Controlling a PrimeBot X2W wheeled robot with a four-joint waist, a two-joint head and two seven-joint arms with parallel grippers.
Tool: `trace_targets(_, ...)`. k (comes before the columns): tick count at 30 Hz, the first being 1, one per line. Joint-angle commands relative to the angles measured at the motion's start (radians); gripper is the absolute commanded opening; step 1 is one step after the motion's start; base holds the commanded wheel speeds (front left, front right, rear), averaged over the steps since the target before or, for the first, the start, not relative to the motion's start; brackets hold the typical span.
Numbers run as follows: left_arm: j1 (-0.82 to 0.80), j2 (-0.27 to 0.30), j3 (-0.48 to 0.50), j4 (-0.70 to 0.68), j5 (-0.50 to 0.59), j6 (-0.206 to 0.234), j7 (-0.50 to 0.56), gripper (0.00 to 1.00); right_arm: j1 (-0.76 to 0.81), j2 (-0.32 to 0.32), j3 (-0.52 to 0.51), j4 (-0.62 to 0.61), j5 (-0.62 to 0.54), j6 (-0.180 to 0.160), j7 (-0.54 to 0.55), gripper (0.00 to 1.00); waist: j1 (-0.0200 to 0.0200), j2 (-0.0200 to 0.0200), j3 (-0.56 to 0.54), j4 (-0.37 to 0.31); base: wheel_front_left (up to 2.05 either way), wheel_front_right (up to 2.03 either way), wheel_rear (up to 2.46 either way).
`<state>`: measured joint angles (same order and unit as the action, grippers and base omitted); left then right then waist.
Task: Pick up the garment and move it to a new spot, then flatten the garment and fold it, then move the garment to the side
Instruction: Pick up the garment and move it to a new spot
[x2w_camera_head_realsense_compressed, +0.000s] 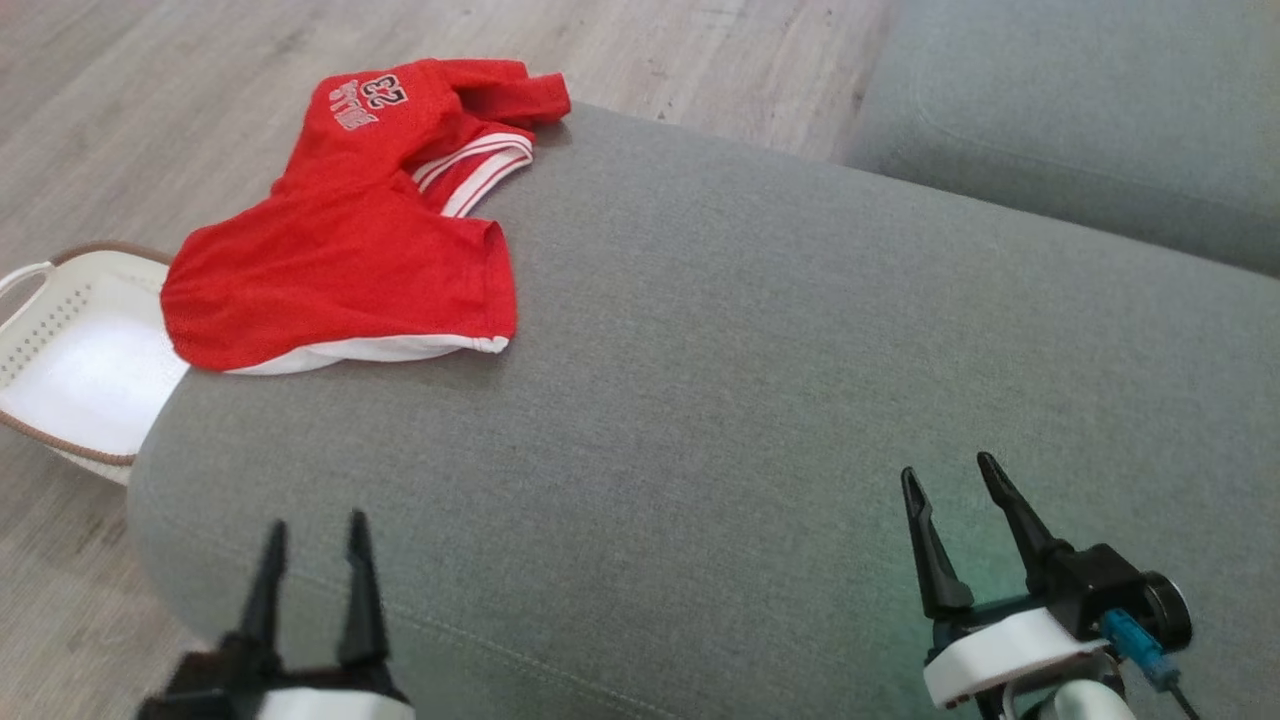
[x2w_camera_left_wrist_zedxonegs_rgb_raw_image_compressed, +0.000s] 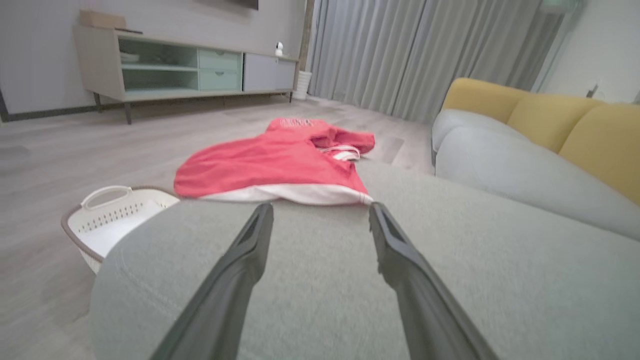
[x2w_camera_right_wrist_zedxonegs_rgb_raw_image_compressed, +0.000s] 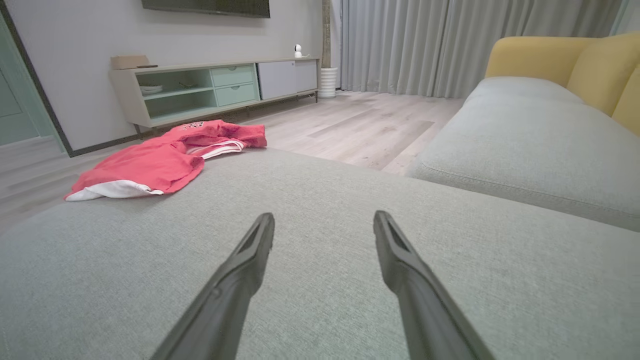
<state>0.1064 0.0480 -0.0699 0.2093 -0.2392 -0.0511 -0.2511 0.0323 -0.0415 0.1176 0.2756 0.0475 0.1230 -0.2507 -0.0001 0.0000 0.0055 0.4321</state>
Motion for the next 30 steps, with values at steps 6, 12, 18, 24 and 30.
trace_targets(6, -0.14, 0.068, 0.15, -0.205, -0.004, 0.002, -0.011, 1.0, -0.062, -0.009, -0.015, -0.048, -0.05, 0.008, -0.011, 1.0, 0.0001, 0.0, 0.058, -0.031, 0.0, 0.0, 0.0)
trace_targets(12, -0.369, 0.233, 0.192, -0.22, -0.015, -0.034, 0.105, 1.0, -0.095, -0.009, -0.024, -0.067, -0.104, 0.008, -0.011, 1.0, 0.0001, 0.0, 0.124, -0.058, 0.0, 0.0, 0.0)
trace_targets(18, -0.569, 0.355, 0.174, -0.036, -0.066, -0.063, 0.294, 1.0, -0.135, -0.009, -0.017, -0.071, -0.148, 0.008, -0.008, 1.0, 0.0001, 0.0, 0.203, -0.112, 0.0, 0.0, 0.0)
trace_targets(24, -0.695, 0.382, 0.104, 0.195, -0.146, -0.076, 0.444, 1.0, -0.151, -0.009, -0.047, -0.102, -0.197, 0.008, 0.011, 1.0, 0.0001, 0.0, 0.284, -0.159, 0.0, 0.0, 0.0)
trace_targets(30, -0.74, 0.392, 0.05, 0.377, -0.174, -0.078, 0.536, 1.0, -0.161, -0.009, -0.071, -0.138, -0.225, 0.008, 0.025, 1.0, 0.0001, 0.0, 0.342, -0.193, 0.0, 0.0, 0.0)
